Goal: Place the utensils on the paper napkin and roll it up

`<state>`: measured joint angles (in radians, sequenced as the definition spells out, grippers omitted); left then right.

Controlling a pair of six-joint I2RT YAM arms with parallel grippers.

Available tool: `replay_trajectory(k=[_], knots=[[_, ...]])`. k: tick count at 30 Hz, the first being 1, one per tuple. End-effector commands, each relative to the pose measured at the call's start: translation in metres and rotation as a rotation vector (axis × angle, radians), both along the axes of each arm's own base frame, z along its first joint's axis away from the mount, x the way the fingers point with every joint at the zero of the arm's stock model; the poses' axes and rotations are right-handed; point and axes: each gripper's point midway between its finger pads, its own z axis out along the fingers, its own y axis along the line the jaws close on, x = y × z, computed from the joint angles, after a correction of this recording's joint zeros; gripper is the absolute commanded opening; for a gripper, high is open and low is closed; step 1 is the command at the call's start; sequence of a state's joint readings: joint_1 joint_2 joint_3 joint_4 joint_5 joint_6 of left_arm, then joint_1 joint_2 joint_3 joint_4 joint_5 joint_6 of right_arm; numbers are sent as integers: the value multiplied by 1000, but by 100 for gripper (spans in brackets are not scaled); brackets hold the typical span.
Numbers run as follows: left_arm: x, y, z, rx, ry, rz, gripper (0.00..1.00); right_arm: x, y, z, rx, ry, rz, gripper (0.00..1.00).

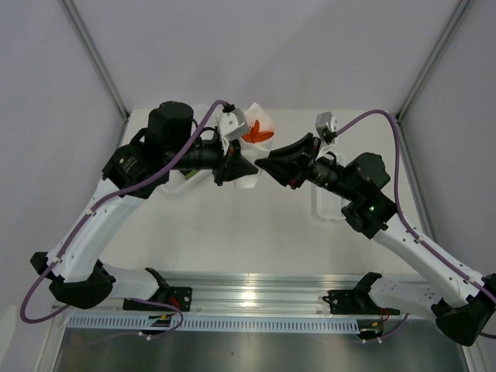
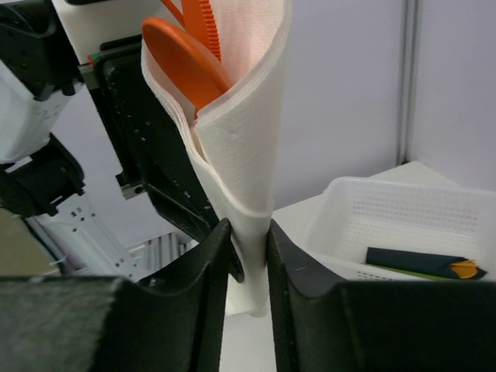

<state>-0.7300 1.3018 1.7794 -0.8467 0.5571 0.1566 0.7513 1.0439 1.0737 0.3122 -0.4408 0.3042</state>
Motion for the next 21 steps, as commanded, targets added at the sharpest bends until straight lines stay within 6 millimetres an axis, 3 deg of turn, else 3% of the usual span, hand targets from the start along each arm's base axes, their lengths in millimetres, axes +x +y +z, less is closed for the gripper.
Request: replay_trajectory(k=[1,5,7,9,10,14,15,17,19,20,21], knots=[[-12,-1,0,-4,-15,-77,1,-18,-2,33,62,-83,76,26],[-14,0,0,-2,-31,-92,1,-24,-4,35,69,-83,116,8],[-13,1,-2,5,-32,-86,11,-23,-3,34,67,-70,122,1],[-11,3,-1,9,-39,-69,33,-21,-3,33,58,-47,116,0],[-8,5,-1,16,-49,-44,50,-17,-4,35,62,-37,99,0],[7,25,2,51,-100,97,95,1,-2,33,52,42,48,0],[10,32,6,54,-118,137,99,6,-2,33,50,61,38,0],[17,53,12,74,-164,246,100,15,-5,43,78,105,5,0],[20,72,14,92,-184,329,100,34,-5,40,74,175,-45,0],[23,85,16,103,-200,389,99,37,-6,52,88,177,-58,0],[20,101,18,98,-218,435,99,52,-3,42,63,220,-88,0]])
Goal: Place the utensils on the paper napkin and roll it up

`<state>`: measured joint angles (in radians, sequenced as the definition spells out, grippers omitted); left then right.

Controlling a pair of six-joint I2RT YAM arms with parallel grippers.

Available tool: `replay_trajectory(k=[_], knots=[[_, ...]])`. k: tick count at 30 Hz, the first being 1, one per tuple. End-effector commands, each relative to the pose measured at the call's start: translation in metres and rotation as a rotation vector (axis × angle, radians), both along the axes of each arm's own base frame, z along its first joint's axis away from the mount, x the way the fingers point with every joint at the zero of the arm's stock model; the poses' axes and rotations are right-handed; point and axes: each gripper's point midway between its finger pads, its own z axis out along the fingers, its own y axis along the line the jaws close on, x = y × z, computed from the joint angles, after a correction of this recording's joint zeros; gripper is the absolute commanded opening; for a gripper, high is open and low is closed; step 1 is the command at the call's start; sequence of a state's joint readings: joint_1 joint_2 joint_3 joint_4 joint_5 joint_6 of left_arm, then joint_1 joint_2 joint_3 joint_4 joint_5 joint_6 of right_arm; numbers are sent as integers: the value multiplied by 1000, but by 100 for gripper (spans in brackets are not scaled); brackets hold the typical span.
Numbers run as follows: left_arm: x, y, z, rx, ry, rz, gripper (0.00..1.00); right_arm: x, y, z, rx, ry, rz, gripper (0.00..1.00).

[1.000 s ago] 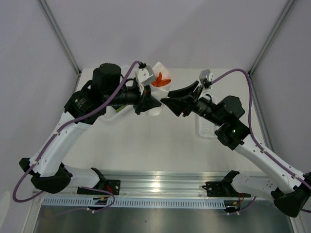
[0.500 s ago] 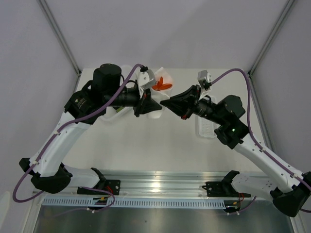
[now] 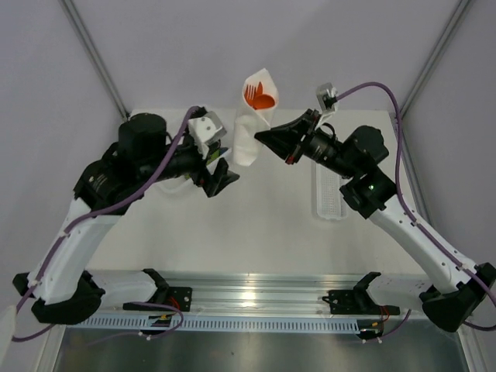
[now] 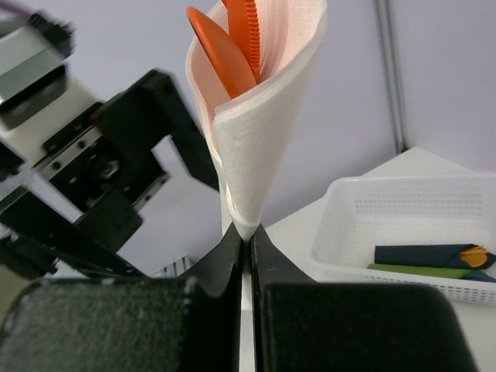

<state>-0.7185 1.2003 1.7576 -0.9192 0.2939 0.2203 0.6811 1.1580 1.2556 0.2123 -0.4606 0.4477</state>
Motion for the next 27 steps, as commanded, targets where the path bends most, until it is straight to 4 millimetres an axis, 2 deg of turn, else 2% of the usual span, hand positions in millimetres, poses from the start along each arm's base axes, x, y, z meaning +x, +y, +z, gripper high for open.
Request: replay_trajectory(k=[1,2,3,5,6,7,8,9,10,12,13,15,16,18,19,20,22,23,24,25,26,27], knots=[[2,61,20,-3,-120,228,99,28,-4,18,31,93,-91,0],[7,75,15,8,-126,292,99,39,0,19,28,112,-106,0],[0,87,17,-4,-144,319,99,47,1,18,31,123,-121,0],[4,105,8,12,-136,390,100,62,3,23,72,161,-140,0],[5,113,4,17,-130,426,99,76,7,23,84,176,-148,0],[9,116,-14,50,-92,447,99,84,9,26,98,184,-152,0],[15,126,-22,62,-72,494,100,92,12,30,119,198,-154,0],[21,136,-28,78,-61,551,99,99,13,47,151,183,-154,0],[27,140,-50,114,-20,576,100,125,22,30,142,225,-169,0],[38,157,-64,137,12,661,99,144,29,41,222,248,-152,0],[45,160,-85,169,63,682,99,171,41,21,239,289,-150,0],[56,172,-103,185,115,741,99,193,56,5,297,385,-103,0],[66,175,-113,202,143,767,99,218,73,-14,311,420,-88,0],[82,190,-127,214,175,840,99,237,96,-33,339,486,-27,0],[91,202,-131,229,185,901,99,241,103,-12,380,458,8,0],[105,217,-138,240,221,965,99,266,128,-62,351,533,16,0],[121,235,-149,226,276,1062,99,280,147,-80,382,588,58,0],[132,254,-163,239,325,1126,100,291,164,-95,405,582,75,0],[139,263,-168,234,339,1170,99,296,171,-103,416,590,70,0],[141,285,-175,251,356,1246,100,302,178,-116,417,605,46,0],[145,292,-182,263,374,1273,100,314,184,-136,439,619,-7,0],[152,298,-194,283,401,1289,99,310,196,-148,437,631,-21,0]])
